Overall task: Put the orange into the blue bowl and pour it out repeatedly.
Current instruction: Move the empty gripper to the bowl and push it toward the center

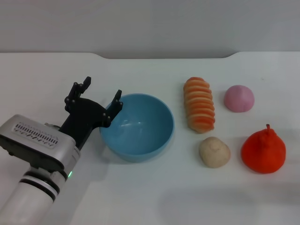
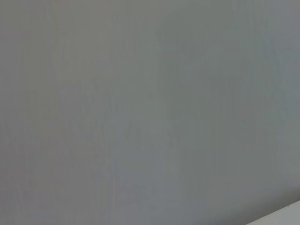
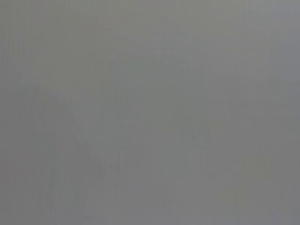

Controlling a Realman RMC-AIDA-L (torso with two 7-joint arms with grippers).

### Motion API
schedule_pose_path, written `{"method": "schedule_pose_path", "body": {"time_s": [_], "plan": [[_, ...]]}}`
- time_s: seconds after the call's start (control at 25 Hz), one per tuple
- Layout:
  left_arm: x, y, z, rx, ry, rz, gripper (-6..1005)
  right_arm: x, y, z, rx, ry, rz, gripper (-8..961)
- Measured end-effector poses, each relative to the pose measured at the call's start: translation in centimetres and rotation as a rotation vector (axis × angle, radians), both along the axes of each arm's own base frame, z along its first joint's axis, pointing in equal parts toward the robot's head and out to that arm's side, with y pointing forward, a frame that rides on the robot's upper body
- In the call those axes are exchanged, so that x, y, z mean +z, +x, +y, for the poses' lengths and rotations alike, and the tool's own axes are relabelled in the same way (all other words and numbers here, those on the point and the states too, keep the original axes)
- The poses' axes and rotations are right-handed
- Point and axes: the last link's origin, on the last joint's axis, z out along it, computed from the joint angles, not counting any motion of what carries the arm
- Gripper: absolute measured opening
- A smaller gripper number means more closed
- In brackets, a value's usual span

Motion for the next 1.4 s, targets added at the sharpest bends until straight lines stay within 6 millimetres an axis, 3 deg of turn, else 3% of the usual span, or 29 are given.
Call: {"method": "schedule_pose_path", "body": {"time_s": [0.52,0.84,1.0,1.24,1.4], "plan": [[-0.1,0.6,-0.1,-0.021,0.0,-0.009,790,0.0,0.1,-0.2,-0.004,0.0,0.001,786],[1.1,3.0,0.7,-0.064,0.062,-0.113,786,-0.1,-0.1,0.1,0.004,-0.004,0.0,786],[1.7,4.2,1.8,-0.033,0.054,-0.168,785,-0.1,0.0,-0.1,-0.002,-0.003,0.001,786],[3.6,6.7,5.1,0.054,-0.14,-0.157,785,-0.1,0.1,-0.2,-0.005,-0.002,0.001,786],[5.9,7.8,7.0,0.131,-0.259,-0.097,784,-0.1,0.1,-0.2,-0.004,-0.003,0.001,786]]}}
